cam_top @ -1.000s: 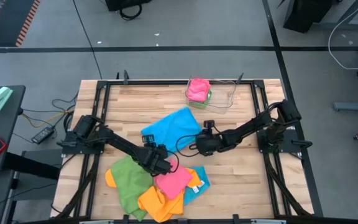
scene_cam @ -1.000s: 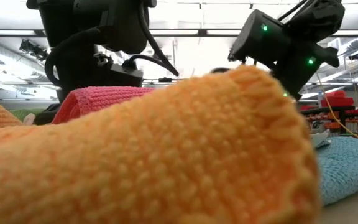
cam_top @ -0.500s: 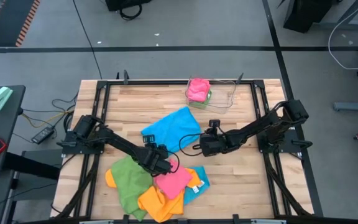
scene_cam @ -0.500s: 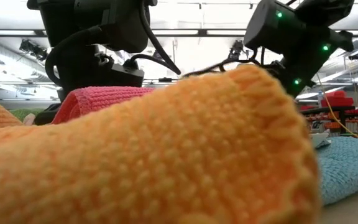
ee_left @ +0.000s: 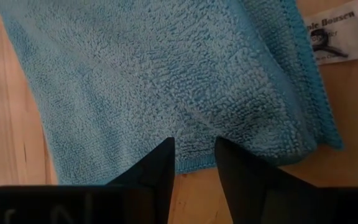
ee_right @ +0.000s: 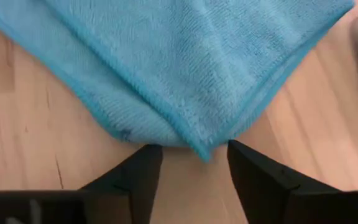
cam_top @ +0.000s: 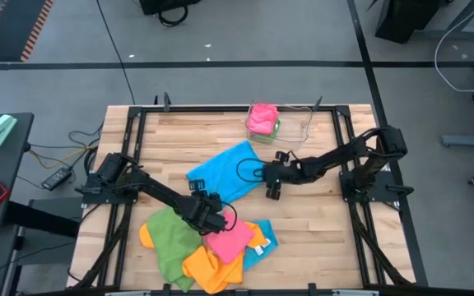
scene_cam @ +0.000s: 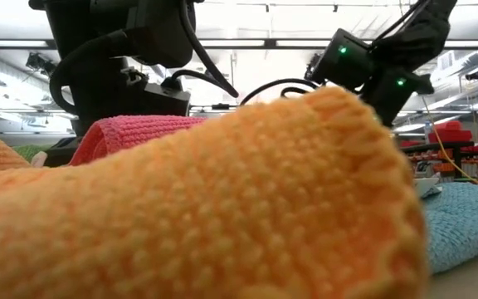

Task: Fold microfiber towels
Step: Fold the top blue towel

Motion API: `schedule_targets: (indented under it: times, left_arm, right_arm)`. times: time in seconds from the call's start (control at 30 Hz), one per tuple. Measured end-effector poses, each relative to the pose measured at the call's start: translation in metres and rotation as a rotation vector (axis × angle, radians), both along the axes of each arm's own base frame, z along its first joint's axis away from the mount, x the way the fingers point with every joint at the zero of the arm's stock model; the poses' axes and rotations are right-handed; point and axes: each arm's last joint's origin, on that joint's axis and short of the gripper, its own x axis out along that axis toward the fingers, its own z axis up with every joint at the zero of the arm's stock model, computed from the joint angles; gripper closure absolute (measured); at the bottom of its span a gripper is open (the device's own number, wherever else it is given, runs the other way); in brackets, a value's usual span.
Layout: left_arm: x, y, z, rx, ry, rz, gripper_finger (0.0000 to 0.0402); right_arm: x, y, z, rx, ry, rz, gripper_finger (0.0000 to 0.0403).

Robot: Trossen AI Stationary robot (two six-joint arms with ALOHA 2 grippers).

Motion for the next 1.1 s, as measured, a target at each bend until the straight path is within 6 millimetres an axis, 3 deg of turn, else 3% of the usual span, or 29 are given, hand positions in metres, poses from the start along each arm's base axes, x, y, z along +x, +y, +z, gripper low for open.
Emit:
schedule_targets:
  times: [0.17,0.37,0.63,0.9,1.1]
  left_arm:
    - [0.000,0.000,0.000,0.000,0.000,0.001,0.0267]
    - [0.000,0.000,0.000,0.001,0.002,-0.002,0.0274]
    - [0.000,0.000,0.000,0.000,0.003,-0.002,0.0279]
    - [0.000,0.000,0.000,0.000,0.003,-0.002,0.0275]
    - [0.000,0.000,0.000,-0.001,0.001,-0.002,0.0283]
  right_arm:
    - [0.003,-0.013,0.002,0.149,-0.027,0.023,0.0181]
    - [0.006,-0.018,0.003,0.186,-0.078,0.047,0.0189]
    - [0.018,-0.016,0.012,0.235,-0.225,0.139,0.0251]
    - [0.019,-0.025,0.015,0.185,-0.254,0.103,0.0351]
    - [0.022,-0.028,0.018,0.164,-0.295,0.101,0.0363]
